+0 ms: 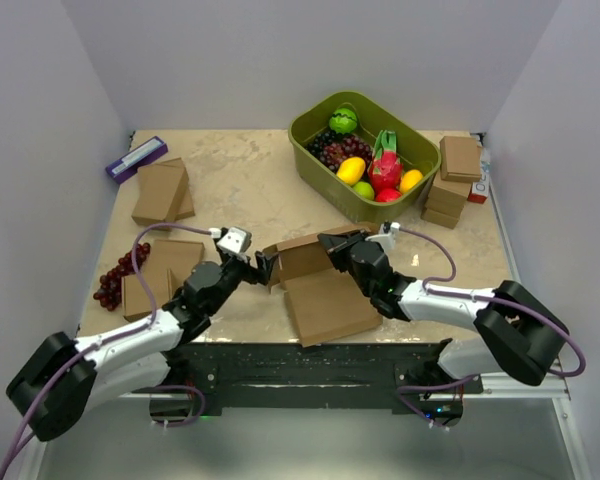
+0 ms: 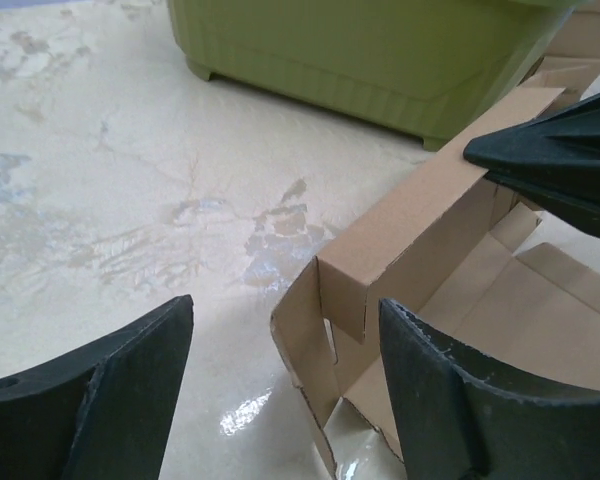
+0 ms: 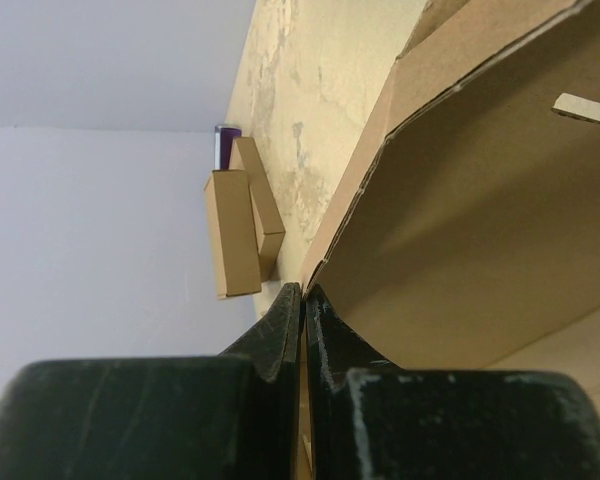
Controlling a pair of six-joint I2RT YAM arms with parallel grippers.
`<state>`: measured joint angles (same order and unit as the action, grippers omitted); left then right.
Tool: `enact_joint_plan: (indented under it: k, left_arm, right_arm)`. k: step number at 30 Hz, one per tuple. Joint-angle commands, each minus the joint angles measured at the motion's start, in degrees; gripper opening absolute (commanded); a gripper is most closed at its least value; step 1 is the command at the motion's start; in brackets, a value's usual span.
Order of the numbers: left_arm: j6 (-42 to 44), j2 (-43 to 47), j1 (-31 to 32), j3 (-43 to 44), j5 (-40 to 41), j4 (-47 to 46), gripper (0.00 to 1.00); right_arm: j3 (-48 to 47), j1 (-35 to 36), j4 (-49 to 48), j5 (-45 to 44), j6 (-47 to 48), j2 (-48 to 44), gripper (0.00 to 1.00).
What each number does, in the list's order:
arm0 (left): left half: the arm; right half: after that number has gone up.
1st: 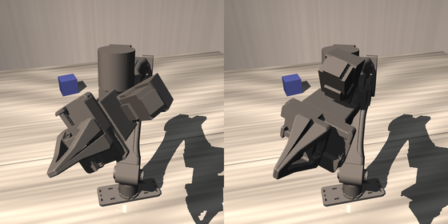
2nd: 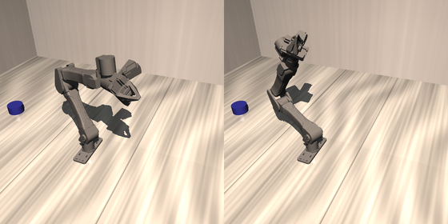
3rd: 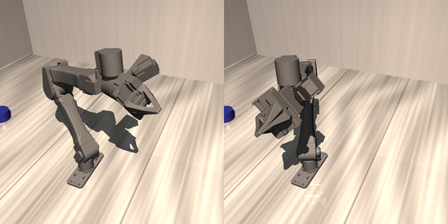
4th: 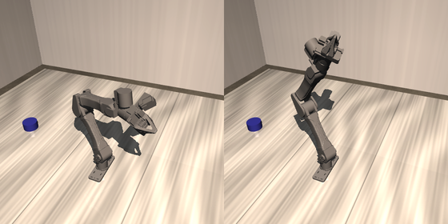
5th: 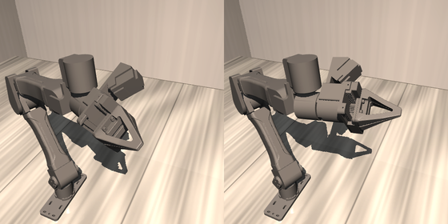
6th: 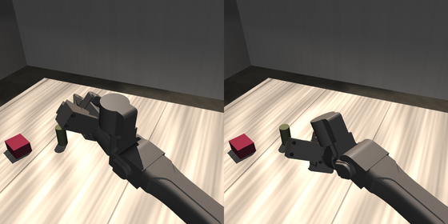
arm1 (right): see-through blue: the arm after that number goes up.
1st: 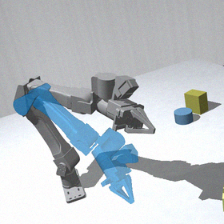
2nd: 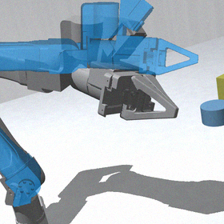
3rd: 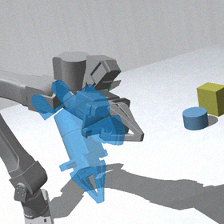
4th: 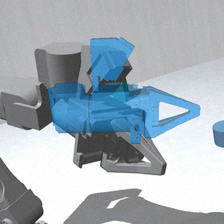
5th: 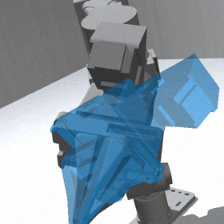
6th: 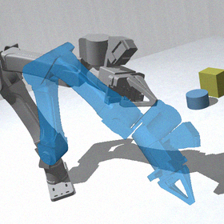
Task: Fold the paper box
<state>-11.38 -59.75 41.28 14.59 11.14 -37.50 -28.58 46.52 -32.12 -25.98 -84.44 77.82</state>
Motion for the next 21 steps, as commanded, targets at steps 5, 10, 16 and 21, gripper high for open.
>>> enact_joint_plan:
  k: [5, 10, 16, 21]
  left_arm:
    - [-4.7, 6.0, 0.4, -3.0, -0.3, 7.1, 0.81]
    - [-7.8, 2.6, 1.9, -3.2, -0.5, 7.3, 0.82]
    - [-9.0, -1.0, 4.2, -3.1, 2.7, 7.1, 0.84]
    - [-9.5, -7.0, 7.6, -0.6, 10.2, 9.6, 0.81]
  right_arm:
    - [1.0, 0.3, 1.7, -2.1, 2.8, -1.7, 0.0]
    - [1.1, 0.3, 1.7, -2.0, 2.8, -1.6, 0.0]
    - [1.2, 0.3, 1.7, -1.8, 2.7, -1.7, 0.0]
    - [1.3, 0.4, 1.7, -1.9, 2.8, -2.1, 0.0]
